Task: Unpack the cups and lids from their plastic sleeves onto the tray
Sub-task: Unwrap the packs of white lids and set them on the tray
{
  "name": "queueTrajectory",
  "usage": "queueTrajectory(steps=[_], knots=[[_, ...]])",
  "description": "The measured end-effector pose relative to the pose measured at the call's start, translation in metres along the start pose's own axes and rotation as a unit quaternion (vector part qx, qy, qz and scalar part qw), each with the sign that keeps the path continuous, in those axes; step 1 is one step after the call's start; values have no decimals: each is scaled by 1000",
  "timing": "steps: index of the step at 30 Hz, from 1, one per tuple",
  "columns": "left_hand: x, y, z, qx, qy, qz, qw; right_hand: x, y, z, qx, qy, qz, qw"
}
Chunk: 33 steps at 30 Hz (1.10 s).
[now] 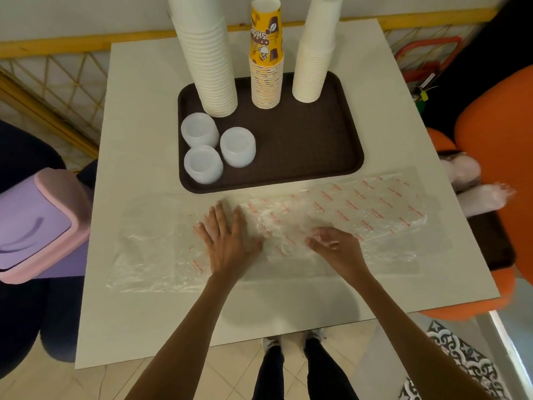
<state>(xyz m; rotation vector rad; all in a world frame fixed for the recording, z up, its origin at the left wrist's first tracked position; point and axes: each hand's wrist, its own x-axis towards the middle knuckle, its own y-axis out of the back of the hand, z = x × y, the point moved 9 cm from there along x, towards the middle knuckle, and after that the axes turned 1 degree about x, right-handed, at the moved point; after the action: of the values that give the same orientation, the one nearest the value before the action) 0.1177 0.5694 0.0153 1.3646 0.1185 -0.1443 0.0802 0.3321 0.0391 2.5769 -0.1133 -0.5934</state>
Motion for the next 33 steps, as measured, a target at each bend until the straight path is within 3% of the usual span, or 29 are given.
queueTrajectory(steps=[4, 7, 13, 17, 24, 33], knots=[[-2, 27, 40, -112, -73, 127, 983, -6, 3, 2, -41, 34, -15, 998], [2, 14, 59, -149, -61, 87, 983, -8, 3, 6, -92, 73, -37, 992], [8, -19, 63, -76, -51, -3, 996, -14, 4, 5, -172, 119, -4, 978], [11, -20, 58, -89, -56, -14, 994, -19, 6, -17, -151, 191, 47, 969], [11, -15, 55, -159, -54, -26, 985, -24, -2, -39, -119, 258, 0, 959], [13, -13, 50, -200, -30, -37, 979, -22, -2, -46, 2, 178, -56, 982]])
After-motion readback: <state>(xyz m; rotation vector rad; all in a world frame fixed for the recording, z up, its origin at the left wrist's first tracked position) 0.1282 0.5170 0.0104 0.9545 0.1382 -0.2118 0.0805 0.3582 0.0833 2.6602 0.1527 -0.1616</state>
